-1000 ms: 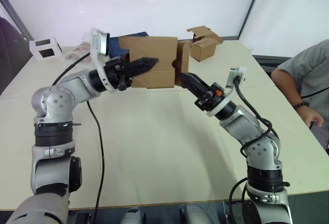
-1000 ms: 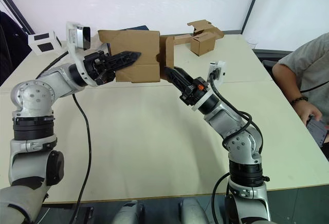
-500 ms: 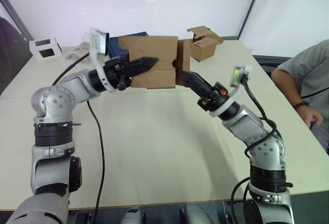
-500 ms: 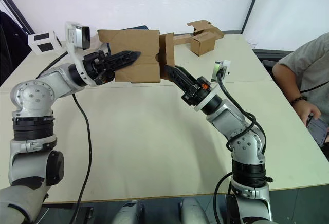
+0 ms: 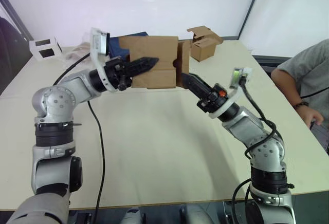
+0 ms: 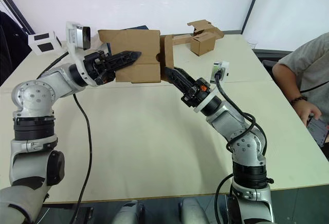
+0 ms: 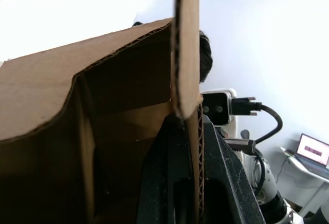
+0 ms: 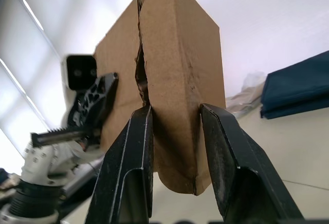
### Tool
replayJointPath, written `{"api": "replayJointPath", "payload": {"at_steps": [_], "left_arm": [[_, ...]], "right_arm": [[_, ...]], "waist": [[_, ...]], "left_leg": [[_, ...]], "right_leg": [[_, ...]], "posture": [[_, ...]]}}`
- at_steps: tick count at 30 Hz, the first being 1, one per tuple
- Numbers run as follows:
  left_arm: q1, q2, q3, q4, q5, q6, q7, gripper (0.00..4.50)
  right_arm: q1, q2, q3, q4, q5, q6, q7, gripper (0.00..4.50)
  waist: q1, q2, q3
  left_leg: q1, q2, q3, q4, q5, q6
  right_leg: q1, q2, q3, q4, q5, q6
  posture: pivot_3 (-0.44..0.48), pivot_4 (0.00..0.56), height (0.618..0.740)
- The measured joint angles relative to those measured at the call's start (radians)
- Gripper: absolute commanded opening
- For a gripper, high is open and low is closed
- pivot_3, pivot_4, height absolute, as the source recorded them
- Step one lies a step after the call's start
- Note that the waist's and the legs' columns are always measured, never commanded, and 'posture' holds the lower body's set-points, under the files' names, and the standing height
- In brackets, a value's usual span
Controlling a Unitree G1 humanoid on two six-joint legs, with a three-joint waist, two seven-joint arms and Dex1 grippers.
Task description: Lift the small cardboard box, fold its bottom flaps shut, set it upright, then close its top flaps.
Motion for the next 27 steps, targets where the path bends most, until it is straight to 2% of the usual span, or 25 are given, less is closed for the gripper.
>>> {"api": "replayJointPath", "payload": {"at_steps": [4, 16, 26, 27], "left_arm": [[0.0, -0.006, -0.004, 0.0, 0.001, 0.0, 0.001, 0.0], [0.0, -0.007, -0.003, 0.0, 0.0, 0.0, 0.017, 0.0], [-0.003, -0.011, -0.002, 0.0, -0.002, 0.0, 0.021, 0.0], [-0.003, -0.011, -0.002, 0.0, -0.003, 0.001, 0.021, 0.0]], "right_arm": [[0.0, 0.006, 0.007, -0.002, -0.002, -0.002, 0.014, 2.73], [0.001, 0.04, -0.038, -0.001, 0.093, -0.001, 0.002, 2.73], [0.017, 0.03, -0.038, 0.01, 0.094, -0.001, -0.003, 2.73], [0.017, 0.029, -0.037, 0.01, 0.087, -0.002, -0.003, 2.18]], "waist": [[0.0, 0.0, 0.0], [0.0, 0.0, 0.0], [0.0, 0.0, 0.0], [0.0, 0.0, 0.0]], "left_leg": [[0.0, 0.0, 0.0, 0.0, 0.0, 0.0], [0.0, 0.0, 0.0, 0.0, 0.0, 0.0], [0.0, 0.0, 0.0, 0.0, 0.0, 0.0], [0.0, 0.0, 0.0, 0.0, 0.0, 0.0]], "right_leg": [[0.0, 0.0, 0.0, 0.0, 0.0, 0.0], [0.0, 0.0, 0.0, 0.0, 0.0, 0.0], [0.0, 0.0, 0.0, 0.0, 0.0, 0.0], [0.0, 0.0, 0.0, 0.0, 0.0, 0.0]], "posture": [[0.0, 0.15, 0.74], [0.0, 0.15, 0.74], [0.0, 0.15, 0.74], [0.0, 0.15, 0.74]]}}
